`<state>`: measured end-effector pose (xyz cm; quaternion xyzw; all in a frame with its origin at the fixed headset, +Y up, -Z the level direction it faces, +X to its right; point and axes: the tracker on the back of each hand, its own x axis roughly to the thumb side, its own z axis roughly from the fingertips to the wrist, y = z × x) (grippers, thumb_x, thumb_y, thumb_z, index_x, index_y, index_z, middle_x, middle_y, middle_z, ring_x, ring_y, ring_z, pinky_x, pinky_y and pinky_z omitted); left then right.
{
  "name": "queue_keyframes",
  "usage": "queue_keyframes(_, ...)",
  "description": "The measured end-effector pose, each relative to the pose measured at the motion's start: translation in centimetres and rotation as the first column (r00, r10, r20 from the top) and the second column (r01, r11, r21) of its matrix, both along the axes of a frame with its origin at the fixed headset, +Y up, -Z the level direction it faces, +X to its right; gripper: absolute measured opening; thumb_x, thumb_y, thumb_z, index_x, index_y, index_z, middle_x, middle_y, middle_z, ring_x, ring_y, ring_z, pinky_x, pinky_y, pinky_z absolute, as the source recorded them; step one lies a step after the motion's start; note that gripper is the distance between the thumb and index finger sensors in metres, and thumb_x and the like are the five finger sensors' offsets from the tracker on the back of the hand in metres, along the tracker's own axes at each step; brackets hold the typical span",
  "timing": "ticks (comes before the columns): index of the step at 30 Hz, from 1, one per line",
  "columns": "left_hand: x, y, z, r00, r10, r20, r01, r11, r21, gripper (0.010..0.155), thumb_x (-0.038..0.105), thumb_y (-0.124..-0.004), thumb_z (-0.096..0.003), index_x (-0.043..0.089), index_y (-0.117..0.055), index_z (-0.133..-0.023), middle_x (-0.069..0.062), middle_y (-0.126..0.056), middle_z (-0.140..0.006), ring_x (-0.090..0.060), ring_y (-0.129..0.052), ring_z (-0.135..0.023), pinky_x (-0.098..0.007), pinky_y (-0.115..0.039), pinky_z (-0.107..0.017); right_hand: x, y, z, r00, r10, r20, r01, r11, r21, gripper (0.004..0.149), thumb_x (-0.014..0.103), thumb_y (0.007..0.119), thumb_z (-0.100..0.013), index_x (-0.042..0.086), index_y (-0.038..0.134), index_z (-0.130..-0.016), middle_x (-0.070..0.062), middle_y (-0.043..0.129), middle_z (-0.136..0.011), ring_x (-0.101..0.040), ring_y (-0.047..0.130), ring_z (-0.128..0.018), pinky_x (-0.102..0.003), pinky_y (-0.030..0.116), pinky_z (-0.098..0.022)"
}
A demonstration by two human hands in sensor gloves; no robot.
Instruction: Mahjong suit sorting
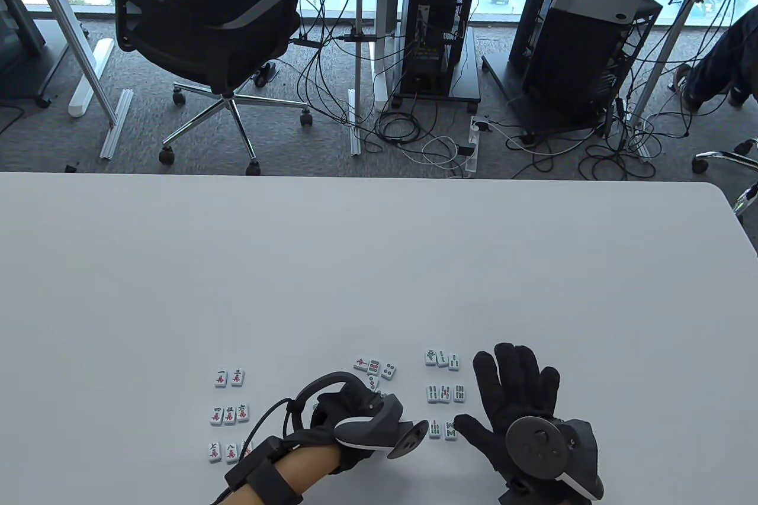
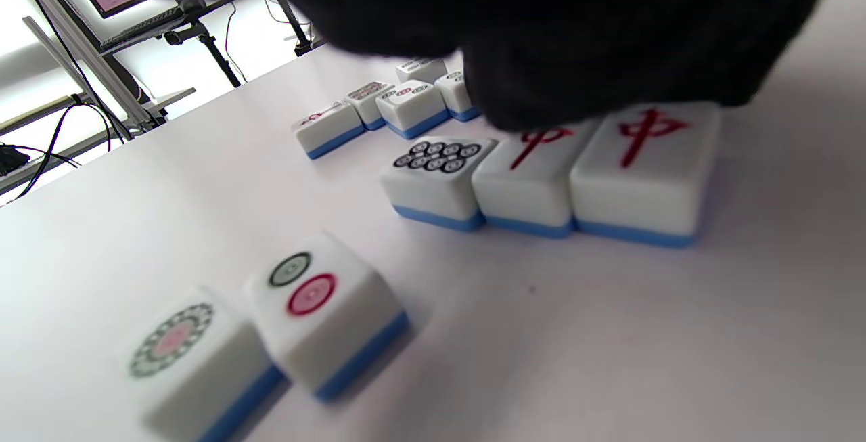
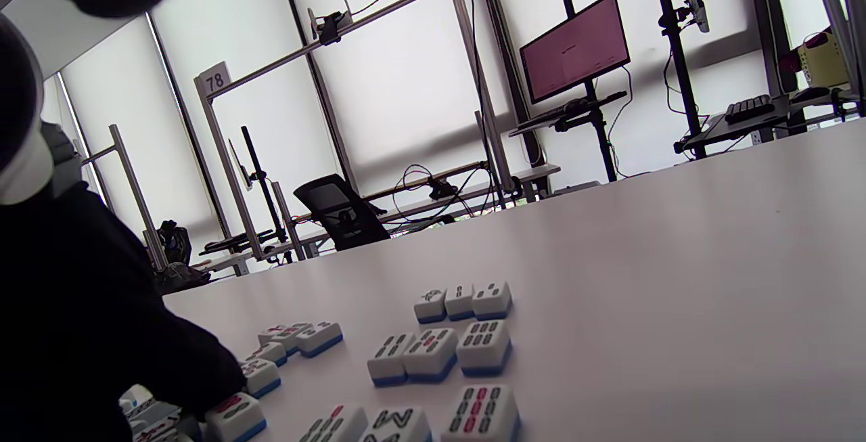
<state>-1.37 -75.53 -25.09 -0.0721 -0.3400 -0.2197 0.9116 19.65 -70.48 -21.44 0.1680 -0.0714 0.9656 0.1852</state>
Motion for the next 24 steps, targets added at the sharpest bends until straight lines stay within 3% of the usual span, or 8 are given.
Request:
queue_keyframes(10,0.1,-0.2,-0.6,0.999,0.033,0.019,-0.032,0.999,-0.04,0.061,0.054,-0.089,-0.0278,0.013,-0.088,-0.074,0.019,-0.098,-0.023,-0.006,-0.095,-0.004,-0.034,-0.086,-0.016,-0.1,0.0,0.0,1.0,-0.001,-0.004,0.001,1.0,-0.002,0.084,0.063,0.061,-0.045,0.029,0.016,-0.108,-0.013,0.01,-0.115,-0.044,0.007,-0.103,-0.074,0.015,-0.069)
queue_keyframes(14,-1.5,1.8,-0.6,0.99,0.14,0.008,-0.14,0.99,-0.013,0.061,0.054,-0.089,-0.0278,0.014,-0.088,-0.074,0.019,-0.098,-0.023,-0.006,-0.095,-0.005,-0.033,-0.086,-0.017,0.0,0.0,0.0,1.0,-0.002,-0.002,0.002,1.0,-0.001,0.084,0.063,0.061,-0.045,0.029,0.016,-0.108,-0.013,0.01,-0.115,-0.044,0.007,-0.103,-0.074,0.015,-0.068)
queue_keyframes(17,-4.3,3.8,-0.9,0.962,0.273,-0.001,-0.273,0.962,-0.031,0.061,0.053,-0.089,-0.028,0.015,-0.087,-0.075,0.019,-0.098,-0.025,-0.007,-0.096,-0.007,-0.034,-0.086,-0.018,0.0,0.0,-0.1,1.0,-0.003,0.002,0.003,1.0,-0.001,0.084,0.063,0.061,-0.045,0.029,0.016,-0.108,-0.013,0.009,-0.115,-0.044,0.007,-0.103,-0.074,0.015,-0.069)
queue_keyframes(20,-8.3,5.3,-1.5,0.896,0.442,0.031,-0.441,0.897,-0.04,0.06,0.052,-0.089,-0.0288,0.016,-0.086,-0.077,0.019,-0.098,-0.027,-0.007,-0.097,-0.009,-0.034,-0.086,-0.021,0.0,0.0,-0.1,1.0,0.002,0.003,-0.002,1.0,-0.001,0.084,0.063,0.061,-0.045,0.029,0.016,-0.108,-0.013,0.01,-0.115,-0.044,0.007,-0.103,-0.074,0.016,-0.068)
queue_keyframes(24,-14.5,6.1,-2.4,0.834,0.542,-0.104,-0.539,0.841,0.055,0.06,0.05,-0.089,-0.0293,0.016,-0.085,-0.078,0.018,-0.098,-0.028,-0.008,-0.098,-0.012,-0.035,-0.086,-0.023,0.0,0.0,-0.1,1.0,0.005,0.003,-0.005,1.0,-0.003,0.084,0.063,0.061,-0.045,0.029,0.016,-0.108,-0.013,0.01,-0.115,-0.044,0.007,-0.103,-0.074,0.016,-0.068)
